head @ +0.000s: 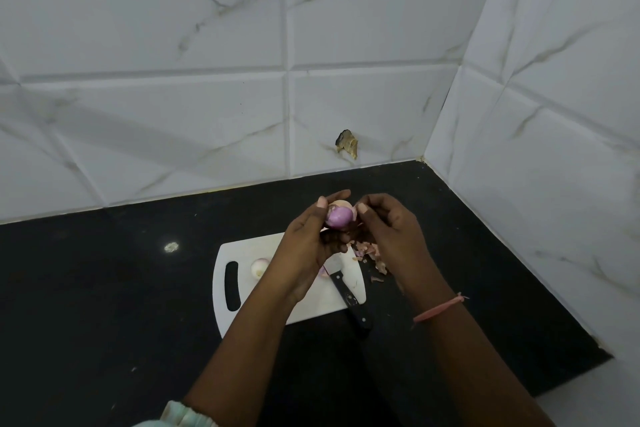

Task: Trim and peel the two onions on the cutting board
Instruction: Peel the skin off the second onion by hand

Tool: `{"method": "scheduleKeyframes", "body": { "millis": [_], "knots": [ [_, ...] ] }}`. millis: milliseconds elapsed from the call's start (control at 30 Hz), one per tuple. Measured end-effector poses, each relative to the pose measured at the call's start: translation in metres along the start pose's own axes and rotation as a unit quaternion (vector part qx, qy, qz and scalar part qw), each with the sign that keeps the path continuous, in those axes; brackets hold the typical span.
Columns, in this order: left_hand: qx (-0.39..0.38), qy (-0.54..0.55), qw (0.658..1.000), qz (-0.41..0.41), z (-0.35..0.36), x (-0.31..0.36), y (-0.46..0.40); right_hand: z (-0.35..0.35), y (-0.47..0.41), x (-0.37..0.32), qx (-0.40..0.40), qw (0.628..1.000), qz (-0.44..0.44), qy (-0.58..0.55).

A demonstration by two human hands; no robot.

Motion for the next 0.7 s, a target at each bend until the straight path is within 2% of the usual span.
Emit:
{"method": "scheduleKeyframes", "body": {
  "millis": [133,233,433,600,700],
  "knots": [
    [0.020,0.042,0.999,-0.025,0.002,-0.004,0.001,0.005,0.010,-0.002,0.006,0.996,0.012,-0.083],
    [0.018,0.062,0.997,-0.038,0.005,-0.005,0.002,0.008,0.014,-0.002,0.027,0.998,-0.050,-0.010],
    [-0.008,-0.059,0.998,-0.014,0.005,-0.006,0.003,0.008,0.017,-0.003,0.071,0.993,-0.092,-0.003],
    [0.012,-0.091,0.996,-0.004,0.003,-0.006,0.004,0.003,0.017,-0.008,0.096,0.985,-0.137,0.039],
    [0.019,-0.085,0.996,-0.016,0.002,-0.006,0.002,0.002,0.015,-0.009,0.081,0.987,-0.129,0.053]
  ]
}}
Point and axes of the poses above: each hand's wrist, its own y-axis away from the middle knuckle, its own z-axis out of the palm, x = y × z, the point moved 3 cm from there along -y, towards the middle knuckle, and after that the axes turned 4 degrees about x, right-handed, at the moved point
